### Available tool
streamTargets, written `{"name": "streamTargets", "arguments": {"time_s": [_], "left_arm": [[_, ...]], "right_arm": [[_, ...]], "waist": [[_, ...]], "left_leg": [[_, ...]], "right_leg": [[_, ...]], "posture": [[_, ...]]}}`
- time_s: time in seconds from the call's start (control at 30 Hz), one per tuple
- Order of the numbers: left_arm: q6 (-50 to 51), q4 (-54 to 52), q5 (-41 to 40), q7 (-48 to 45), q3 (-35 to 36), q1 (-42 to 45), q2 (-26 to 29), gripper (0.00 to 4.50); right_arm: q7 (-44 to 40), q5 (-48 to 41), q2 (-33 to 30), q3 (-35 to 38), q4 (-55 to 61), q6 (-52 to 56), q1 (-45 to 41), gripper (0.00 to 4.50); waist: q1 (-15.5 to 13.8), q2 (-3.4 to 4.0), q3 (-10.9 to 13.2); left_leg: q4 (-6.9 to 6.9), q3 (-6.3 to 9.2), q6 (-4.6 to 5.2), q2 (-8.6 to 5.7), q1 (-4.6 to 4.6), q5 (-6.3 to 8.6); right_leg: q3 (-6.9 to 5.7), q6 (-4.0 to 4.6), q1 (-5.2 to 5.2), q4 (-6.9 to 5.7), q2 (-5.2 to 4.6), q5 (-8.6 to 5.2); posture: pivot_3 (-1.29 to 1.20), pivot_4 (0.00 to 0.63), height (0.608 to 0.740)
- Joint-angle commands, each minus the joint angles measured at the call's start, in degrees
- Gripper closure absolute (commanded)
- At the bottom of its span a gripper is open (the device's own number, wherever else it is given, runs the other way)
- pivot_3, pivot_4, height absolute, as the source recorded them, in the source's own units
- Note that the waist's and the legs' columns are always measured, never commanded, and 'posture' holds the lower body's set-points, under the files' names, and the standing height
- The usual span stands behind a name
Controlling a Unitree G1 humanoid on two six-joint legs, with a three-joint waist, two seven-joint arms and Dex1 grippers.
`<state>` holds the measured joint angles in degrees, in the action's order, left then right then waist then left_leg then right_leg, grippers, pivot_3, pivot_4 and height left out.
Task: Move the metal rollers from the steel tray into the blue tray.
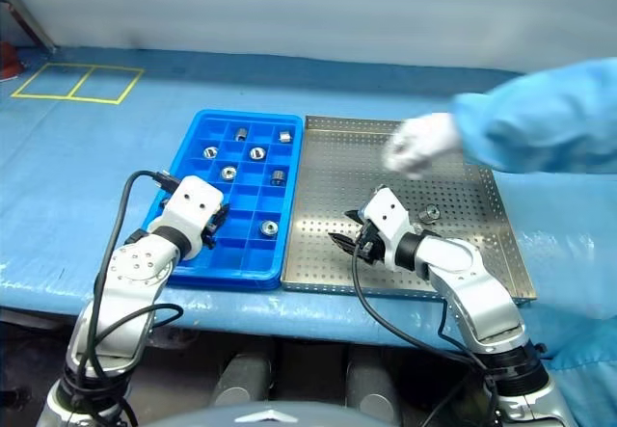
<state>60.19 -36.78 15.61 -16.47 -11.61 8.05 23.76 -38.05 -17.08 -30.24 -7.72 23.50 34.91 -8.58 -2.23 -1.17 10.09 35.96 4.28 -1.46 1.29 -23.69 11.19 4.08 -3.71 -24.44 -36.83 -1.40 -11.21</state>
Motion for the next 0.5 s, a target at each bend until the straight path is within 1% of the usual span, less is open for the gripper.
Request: {"name": "streamTargets", "arguments": {"time_s": [0.03,0.2,0.27,0.3,0.47,0.5], "left_arm": [[-2.5,1.5,1.3,2.1,-0.1,0.3,0.1,2.62],[-3.3,3.6,1.2,2.5,-0.5,0.1,0.9,2.62],[-3.8,4.5,1.4,2.7,-0.7,0.3,1.2,1.90],[-4.0,4.8,1.4,2.8,-0.7,0.3,1.3,1.69],[-4.0,5.6,1.8,4.7,-0.2,1.0,-0.1,0.09],[-4.1,5.5,1.7,4.9,0.0,1.1,-0.4,0.09]], "right_arm": [[1.0,-0.3,0.1,1.2,2.4,-0.4,0.6,1.75],[2.0,-0.5,-0.2,2.2,3.6,0.3,1.7,1.75],[2.5,-0.6,-0.2,2.4,4.1,0.6,2.0,1.75],[2.6,-0.6,-0.1,2.4,4.2,0.7,2.1,1.75],[3.4,-0.9,0.0,2.4,5.0,1.1,2.7,1.75],[3.5,-0.9,0.0,2.3,5.1,1.1,2.8,1.75]], "waist": [[0.0,0.00,0.0],[0.1,0.00,0.0],[0.1,0.00,0.0],[0.1,0.01,0.0],[0.2,0.01,0.0],[0.2,0.01,0.0]], "left_leg": [[0.00,0.00,0.00,0.00,-0.01,0.00],[-0.01,-0.01,0.00,0.00,-0.01,0.00],[-0.01,-0.01,0.00,0.00,-0.01,0.00],[-0.01,-0.01,0.00,0.00,0.01,0.00],[0.01,-0.03,0.00,0.00,0.01,0.00],[0.01,-0.03,0.00,0.00,0.01,0.00]], "right_leg": [[0.00,0.00,-0.01,0.00,0.00,0.00],[0.00,0.01,-0.02,0.00,-0.01,0.00],[0.00,0.01,-0.01,0.00,-0.01,0.00],[0.00,0.01,0.00,-0.01,-0.01,0.00],[0.00,0.01,0.00,-0.01,-0.02,0.00],[0.00,0.01,0.00,0.00,-0.03,0.00]], "posture": [[0.19,0.150,0.740],[0.18,0.150,0.740],[0.17,0.150,0.740],[0.17,0.150,0.740],[0.16,0.150,0.740],[0.16,0.150,0.740]]}}
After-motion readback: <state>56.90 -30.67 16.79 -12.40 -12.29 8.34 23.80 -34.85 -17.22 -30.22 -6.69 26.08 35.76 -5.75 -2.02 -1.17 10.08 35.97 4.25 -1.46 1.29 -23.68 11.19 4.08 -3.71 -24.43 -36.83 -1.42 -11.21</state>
